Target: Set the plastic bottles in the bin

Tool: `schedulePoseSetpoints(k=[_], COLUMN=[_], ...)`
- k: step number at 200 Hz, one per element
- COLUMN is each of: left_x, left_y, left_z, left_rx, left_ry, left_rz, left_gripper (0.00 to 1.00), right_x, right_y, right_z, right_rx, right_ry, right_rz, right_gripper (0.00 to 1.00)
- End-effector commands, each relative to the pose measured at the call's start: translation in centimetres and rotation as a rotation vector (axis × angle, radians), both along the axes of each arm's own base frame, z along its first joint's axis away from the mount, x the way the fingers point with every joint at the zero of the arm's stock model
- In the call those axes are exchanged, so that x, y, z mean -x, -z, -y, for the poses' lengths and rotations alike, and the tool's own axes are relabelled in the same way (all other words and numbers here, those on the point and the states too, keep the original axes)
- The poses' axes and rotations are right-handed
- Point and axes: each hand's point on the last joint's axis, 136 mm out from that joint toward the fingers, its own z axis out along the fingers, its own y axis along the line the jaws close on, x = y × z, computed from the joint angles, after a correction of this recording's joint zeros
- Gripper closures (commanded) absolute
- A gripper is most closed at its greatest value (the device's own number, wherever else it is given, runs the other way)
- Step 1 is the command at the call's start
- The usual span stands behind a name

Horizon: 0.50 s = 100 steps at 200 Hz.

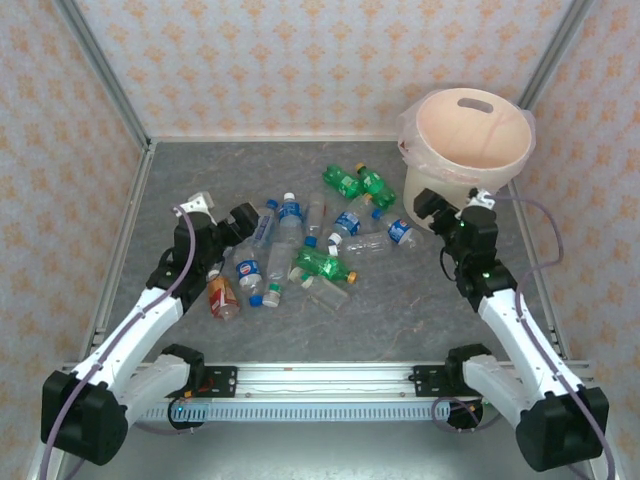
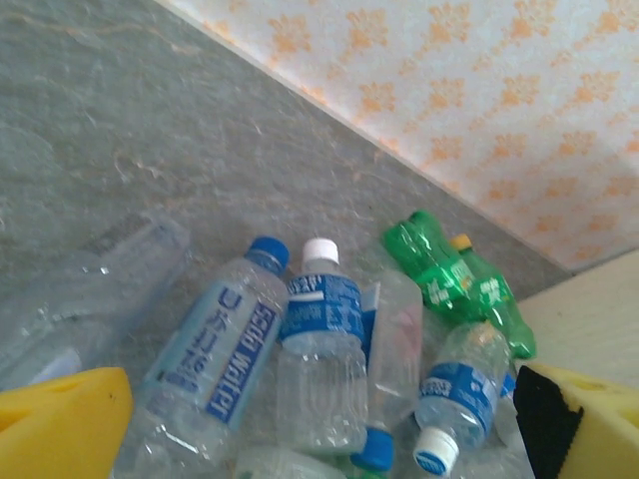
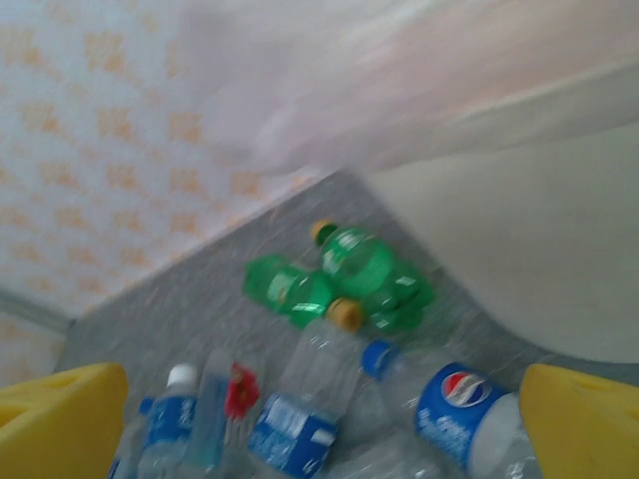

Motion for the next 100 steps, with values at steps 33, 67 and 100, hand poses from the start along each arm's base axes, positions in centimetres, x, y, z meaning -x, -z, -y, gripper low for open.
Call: schedulePoseSetpoints(k=[33,67,100], left_x=[2.3,2.9,3.6], left_y=[1.0,1.1,0.2], left_z=[0.5,-0.2,-0.3], left_rx=[0.005,-0.041,-0.053], left_ry=[0.016,-0.003,0.013], left_rz=[-0.057,-0.102,-0.074], left_gripper=[0.01,0.01,0.01], right_x=[1.7,3.7,6.3], right_y=[1.9,4.6,7.4], right_z=[-8.2,-14.8,-20.3], right_rx=[0.216,0.417,0.509], right_ry=[-0.18,-0.362,-0.608], right_rz=[-0.142,-0.213,-0.278], right_gripper=[0.0,0.0,0.0])
